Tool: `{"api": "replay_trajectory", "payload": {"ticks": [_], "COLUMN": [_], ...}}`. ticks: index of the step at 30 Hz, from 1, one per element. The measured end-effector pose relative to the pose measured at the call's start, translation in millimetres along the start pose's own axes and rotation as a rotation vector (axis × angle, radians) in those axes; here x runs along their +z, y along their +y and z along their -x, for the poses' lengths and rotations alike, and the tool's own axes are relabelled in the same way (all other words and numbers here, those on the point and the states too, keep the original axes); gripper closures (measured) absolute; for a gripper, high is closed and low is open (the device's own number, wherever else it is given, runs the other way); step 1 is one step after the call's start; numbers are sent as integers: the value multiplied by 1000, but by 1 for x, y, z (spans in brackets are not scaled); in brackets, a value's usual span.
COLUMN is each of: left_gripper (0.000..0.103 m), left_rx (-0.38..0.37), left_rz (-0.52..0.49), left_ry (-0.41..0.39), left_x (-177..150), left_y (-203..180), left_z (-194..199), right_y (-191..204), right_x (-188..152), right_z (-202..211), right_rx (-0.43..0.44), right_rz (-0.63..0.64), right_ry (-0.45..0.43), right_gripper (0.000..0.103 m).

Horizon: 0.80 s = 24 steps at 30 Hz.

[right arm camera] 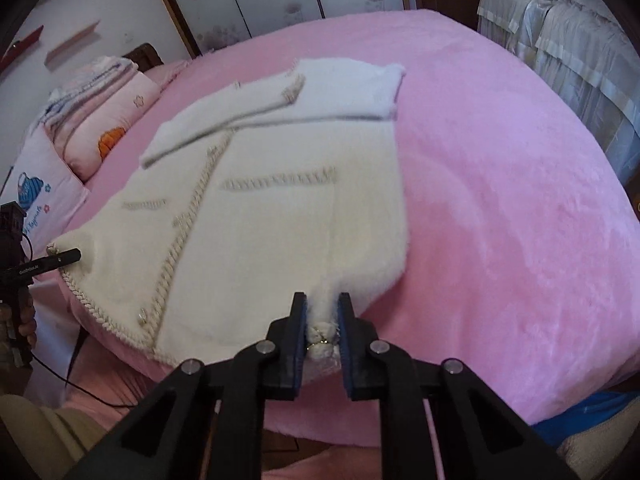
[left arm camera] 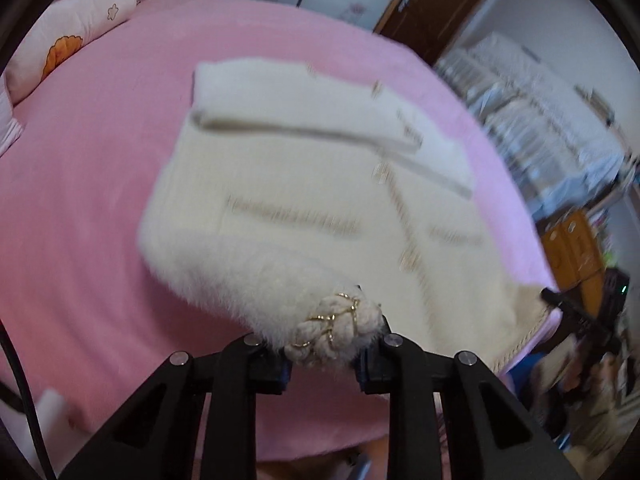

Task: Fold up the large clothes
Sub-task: 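Lift the hem with both tools and fold it up over the collar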

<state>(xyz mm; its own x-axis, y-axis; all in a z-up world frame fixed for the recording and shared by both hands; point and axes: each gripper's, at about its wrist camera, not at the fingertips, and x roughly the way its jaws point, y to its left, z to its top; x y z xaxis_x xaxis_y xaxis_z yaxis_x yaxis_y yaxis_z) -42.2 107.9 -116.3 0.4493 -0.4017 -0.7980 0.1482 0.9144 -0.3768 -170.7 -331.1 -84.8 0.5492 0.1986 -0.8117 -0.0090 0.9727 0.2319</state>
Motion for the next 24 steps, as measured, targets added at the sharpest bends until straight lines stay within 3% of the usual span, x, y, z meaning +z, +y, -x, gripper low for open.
{"api": "replay_trajectory", "payload": {"ticks": [4, 6, 7, 11, 15, 19, 20, 22, 23, 24], "left_gripper": [82, 82, 82, 82, 81, 80, 80, 80, 80, 80], "left_rx": [-42, -25, -22, -5, 98, 178, 181, 157, 144, 134], "left_rz": [122, 169, 188, 216, 219, 271, 288, 318, 327, 325], "left_ry": [-62, -78, -80, -45, 43, 88, 80, 62, 53, 48], "left_x": [64, 95, 109, 161, 190, 182, 179, 171, 169, 167], "left_y": [9, 19, 22, 27, 30, 48, 51, 57, 59, 59], "left_z": [-1, -10, -17, -60, -134, -183, -189, -191, -192, -190], "right_y": [-3, -12, -15, -42, -59, -67, -67, -68, -70, -72], "right_x": [60, 93, 110, 177, 229, 225, 220, 204, 195, 186], "right_z": [11, 7, 4, -18, -72, -102, -104, -107, -110, -112], "right_rx": [-7, -20, -37, -110, -187, -187, -164, -151, -160, -155], "right_rz": [-24, -46, -61, -130, -129, -130, -125, -113, -105, -97], "right_ry": [-108, -148, -174, -261, -199, -122, -112, -88, -70, -59], "right_gripper": [90, 98, 103, 103, 103, 102, 100, 79, 52, 34]}}
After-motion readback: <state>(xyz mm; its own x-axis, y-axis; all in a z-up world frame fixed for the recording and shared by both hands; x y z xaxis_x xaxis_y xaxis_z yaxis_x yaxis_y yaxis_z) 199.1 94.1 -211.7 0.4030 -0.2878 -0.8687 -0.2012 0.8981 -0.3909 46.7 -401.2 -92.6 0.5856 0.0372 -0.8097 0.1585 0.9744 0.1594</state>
